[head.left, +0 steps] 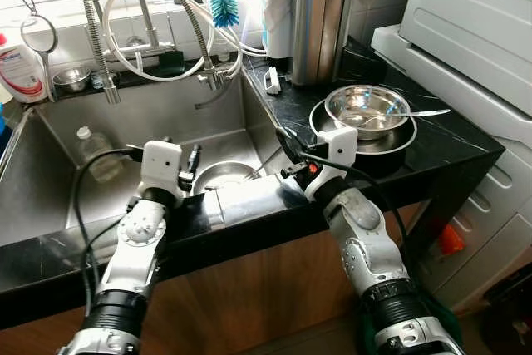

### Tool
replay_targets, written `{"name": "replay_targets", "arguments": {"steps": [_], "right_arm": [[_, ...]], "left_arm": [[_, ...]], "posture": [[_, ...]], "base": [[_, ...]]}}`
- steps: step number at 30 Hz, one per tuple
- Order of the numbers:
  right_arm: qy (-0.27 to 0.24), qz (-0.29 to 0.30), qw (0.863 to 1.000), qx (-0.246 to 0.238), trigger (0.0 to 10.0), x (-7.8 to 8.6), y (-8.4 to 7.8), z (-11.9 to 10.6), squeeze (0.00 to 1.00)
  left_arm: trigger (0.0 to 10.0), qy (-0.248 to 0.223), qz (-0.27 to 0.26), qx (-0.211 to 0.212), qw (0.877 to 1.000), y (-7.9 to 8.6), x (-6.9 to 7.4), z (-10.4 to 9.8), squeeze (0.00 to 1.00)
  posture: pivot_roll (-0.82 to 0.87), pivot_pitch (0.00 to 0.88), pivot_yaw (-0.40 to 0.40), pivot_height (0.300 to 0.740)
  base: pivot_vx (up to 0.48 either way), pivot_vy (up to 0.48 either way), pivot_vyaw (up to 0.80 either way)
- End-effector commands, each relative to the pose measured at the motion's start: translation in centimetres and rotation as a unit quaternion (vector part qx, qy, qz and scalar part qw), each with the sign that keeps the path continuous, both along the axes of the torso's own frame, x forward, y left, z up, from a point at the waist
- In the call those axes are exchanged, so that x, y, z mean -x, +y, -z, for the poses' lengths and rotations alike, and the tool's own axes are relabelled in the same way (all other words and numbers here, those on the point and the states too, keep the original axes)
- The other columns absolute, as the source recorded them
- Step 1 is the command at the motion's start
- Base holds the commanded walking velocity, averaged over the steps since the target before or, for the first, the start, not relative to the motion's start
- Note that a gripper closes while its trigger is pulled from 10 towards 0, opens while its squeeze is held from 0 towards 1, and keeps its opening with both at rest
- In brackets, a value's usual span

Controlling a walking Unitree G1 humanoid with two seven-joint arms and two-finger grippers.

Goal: Kitchen organization

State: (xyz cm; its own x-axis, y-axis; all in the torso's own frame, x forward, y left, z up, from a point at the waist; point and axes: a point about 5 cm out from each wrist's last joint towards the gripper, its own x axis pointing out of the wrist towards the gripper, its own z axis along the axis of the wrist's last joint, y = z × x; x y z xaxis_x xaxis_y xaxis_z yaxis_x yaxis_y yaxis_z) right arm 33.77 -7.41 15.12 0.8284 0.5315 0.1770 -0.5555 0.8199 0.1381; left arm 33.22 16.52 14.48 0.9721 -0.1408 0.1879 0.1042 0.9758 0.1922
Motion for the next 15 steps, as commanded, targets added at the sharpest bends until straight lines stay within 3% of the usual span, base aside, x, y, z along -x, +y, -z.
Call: {"name": "replay_targets", "arguments": {"steps": [1, 3, 4, 5, 10, 13, 15], "right_arm": [[-0.009, -0.003, 1.000, 0.003, 10.0, -0.1, 0.3, -0.3, 1.00], [-0.010, -0.001, 1.000, 0.005, 10.0, -0.1, 0.2, -0.3, 1.00], [-0.011, 0.005, 1.000, 0.010, 10.0, -0.1, 0.1, -0.2, 0.65], [-0.015, 0.013, 1.000, 0.012, 10.0, -0.1, 0.0, -0.3, 0.00], [-0.025, 0.032, 0.999, 0.012, 10.0, -0.3, -0.3, -0.5, 0.00], [-0.062, 0.074, 0.995, 0.011, 10.0, -0.4, -1.0, -2.0, 0.00], [-0.111, 0.125, 0.986, 0.007, 10.0, -0.1, -2.0, -3.9, 0.00]], "left_arm": [[10.0, 0.006, 0.000, 0.003, 1.000, -0.1, 0.1, 0.3, 0.00], [10.0, 0.006, 0.002, 0.003, 1.000, -0.3, 0.1, 0.3, 0.00], [10.0, 0.006, 0.006, 0.004, 1.000, -0.5, 0.1, 0.4, 0.00], [10.0, 0.006, 0.007, 0.004, 1.000, -0.6, 0.2, 0.4, 0.00], [10.0, 0.006, 0.008, 0.005, 1.000, -0.7, 0.2, 0.4, 0.00], [10.0, 0.003, 0.008, 0.007, 1.000, -0.8, 0.3, 0.4, 0.00], [10.0, 0.002, 0.008, 0.009, 1.000, -1.0, 0.3, 0.4, 0.00]], "posture": [[-0.12, 0.000, 0.044, 0.740], [-0.12, 0.000, 0.045, 0.740], [-0.12, 0.000, 0.045, 0.740], [-0.12, 0.000, 0.049, 0.740], [-0.12, 0.000, 0.051, 0.740], [-0.12, 0.000, 0.053, 0.740], [-0.13, 0.000, 0.052, 0.740]], "base": [[0.000, 0.000, 0.00], [0.000, 0.000, 0.00], [0.000, 0.000, 0.00], [0.000, 0.000, 0.00], [0.000, 0.000, 0.00], [0.000, 0.000, 0.00], [0.000, 0.000, 0.00]]}}
